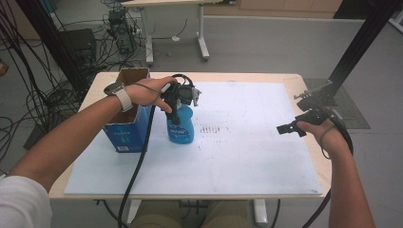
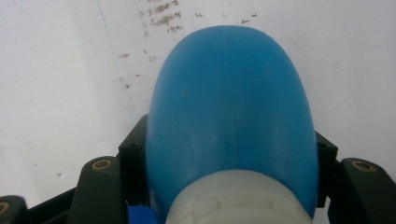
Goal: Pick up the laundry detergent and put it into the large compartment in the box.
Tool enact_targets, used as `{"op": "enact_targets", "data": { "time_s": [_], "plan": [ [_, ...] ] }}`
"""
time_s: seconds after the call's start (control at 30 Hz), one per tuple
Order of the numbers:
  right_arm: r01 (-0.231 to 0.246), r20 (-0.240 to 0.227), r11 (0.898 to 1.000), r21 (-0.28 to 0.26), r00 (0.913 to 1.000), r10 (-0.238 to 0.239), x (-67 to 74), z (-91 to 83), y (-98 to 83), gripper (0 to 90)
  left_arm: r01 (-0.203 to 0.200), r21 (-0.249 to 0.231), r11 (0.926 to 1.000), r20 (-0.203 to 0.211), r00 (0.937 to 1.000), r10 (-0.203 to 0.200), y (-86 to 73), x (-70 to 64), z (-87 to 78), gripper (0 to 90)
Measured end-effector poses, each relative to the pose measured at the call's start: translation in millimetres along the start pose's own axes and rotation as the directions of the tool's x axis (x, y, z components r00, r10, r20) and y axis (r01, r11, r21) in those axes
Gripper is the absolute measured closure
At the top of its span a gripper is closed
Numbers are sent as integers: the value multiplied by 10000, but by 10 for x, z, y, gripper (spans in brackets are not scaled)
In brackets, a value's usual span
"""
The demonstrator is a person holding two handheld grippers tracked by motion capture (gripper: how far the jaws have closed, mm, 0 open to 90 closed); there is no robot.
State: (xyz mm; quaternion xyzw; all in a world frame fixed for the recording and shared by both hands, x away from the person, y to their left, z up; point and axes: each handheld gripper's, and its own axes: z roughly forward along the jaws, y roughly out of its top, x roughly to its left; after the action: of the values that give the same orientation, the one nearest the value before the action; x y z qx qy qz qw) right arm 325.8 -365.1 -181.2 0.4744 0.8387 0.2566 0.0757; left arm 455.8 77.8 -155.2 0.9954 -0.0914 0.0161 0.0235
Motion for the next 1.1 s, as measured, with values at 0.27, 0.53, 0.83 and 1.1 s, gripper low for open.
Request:
{"op": "enact_targets", "data": {
  "time_s": [0.27, 0.53, 0.83, 1.1],
  "plan": [
    [29, -33, 10000, 31, 10000, -29, -4, 24, 0, 67, 9, -12, 10000, 6, 10000, -9, -1, 3, 2, 377],
    [44, -33, 10000, 47, 10000, -43, -2, 30, 16, 67, 43, 2, 10000, 25, 10000, -43, 2, 4, 2, 377],
    [17, -26, 10000, 49, 10000, -17, -9, 25, 3, 67, 93, 66, 9999, 39, 9999, -94, 14, 8, 1, 378],
    [-38, 9, 10000, 45, 10000, 38, -15, 17, -18, 67, 244, 231, 9994, 94, 9997, -246, 50, 23, 3, 378]
  ]
}}
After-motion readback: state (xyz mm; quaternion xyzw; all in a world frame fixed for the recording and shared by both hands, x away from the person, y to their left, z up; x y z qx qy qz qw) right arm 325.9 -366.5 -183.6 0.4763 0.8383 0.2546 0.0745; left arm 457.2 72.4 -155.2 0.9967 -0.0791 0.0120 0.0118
